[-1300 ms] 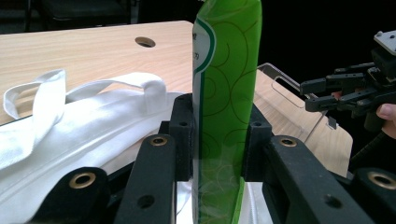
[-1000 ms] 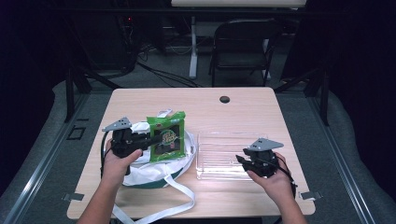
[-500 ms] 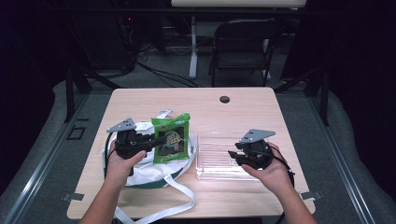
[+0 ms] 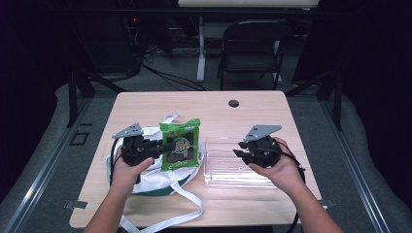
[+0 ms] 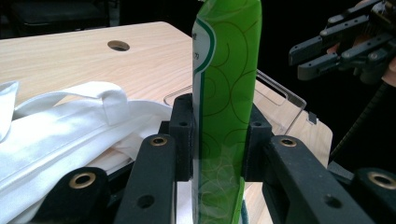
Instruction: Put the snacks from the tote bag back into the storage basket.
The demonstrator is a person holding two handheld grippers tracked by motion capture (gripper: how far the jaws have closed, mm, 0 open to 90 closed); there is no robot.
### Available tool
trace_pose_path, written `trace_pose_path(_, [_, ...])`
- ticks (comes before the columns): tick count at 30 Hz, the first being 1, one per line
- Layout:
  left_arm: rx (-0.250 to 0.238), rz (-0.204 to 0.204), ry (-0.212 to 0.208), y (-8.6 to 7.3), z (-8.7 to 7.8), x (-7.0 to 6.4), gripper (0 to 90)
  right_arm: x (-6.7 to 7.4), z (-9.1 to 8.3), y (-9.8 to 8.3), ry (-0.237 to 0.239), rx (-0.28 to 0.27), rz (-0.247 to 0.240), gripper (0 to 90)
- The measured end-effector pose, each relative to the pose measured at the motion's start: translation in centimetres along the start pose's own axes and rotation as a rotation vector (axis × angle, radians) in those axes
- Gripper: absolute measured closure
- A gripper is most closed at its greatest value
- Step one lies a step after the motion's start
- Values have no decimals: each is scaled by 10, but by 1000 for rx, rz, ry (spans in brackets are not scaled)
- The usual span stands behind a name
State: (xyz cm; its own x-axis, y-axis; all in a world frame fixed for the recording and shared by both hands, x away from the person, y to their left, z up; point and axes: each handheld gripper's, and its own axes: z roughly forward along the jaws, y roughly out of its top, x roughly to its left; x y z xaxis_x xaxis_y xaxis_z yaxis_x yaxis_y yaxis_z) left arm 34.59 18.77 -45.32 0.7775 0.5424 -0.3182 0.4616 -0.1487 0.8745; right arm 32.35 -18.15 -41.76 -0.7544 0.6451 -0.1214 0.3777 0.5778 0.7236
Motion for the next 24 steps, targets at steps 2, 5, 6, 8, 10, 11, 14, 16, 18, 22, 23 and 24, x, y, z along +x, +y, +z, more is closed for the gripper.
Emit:
trace_pose_path(2, [1, 2, -4, 0, 0, -1, 720, 0, -1, 4, 8, -3, -15, 698])
trace_pose_path(5, [0, 6, -10, 1, 0, -2, 721, 0, -3, 11, 14, 5, -55, 706])
trace_pose_path(6, [1, 6, -11, 1, 0, -3, 721, 0, -3, 14, 14, 16, -71, 711])
trace_pose_path(8, [1, 8, -12, 1, 0, -3, 721, -1, -3, 19, 24, 22, -94, 714])
trace_pose_path(10, [3, 11, -15, 2, 1, -4, 720, 0, -3, 24, 32, 31, -113, 714])
trace_pose_path(11, [3, 11, -15, 2, 1, -4, 721, 0, -3, 26, 34, 34, -118, 713])
trace_pose_path(14, [1, 9, -16, 1, 2, -4, 720, -1, -3, 32, 47, 38, -128, 708])
trace_pose_path(16, [1, 9, -16, 1, 2, -5, 721, -1, -3, 35, 53, 46, -135, 704])
trace_pose_path(18, [1, 9, -19, 1, 2, -5, 721, -1, -3, 40, 59, 48, -139, 690])
trace_pose_path(22, [3, 15, -21, 2, 2, -6, 720, -1, -1, 46, 69, 53, -155, 683])
trace_pose_path(23, [3, 15, -23, 2, 3, -6, 720, -2, -1, 48, 67, 60, -166, 676])
trace_pose_path(24, [5, 17, -23, 2, 2, -7, 721, -2, 0, 50, 61, 58, -169, 675])
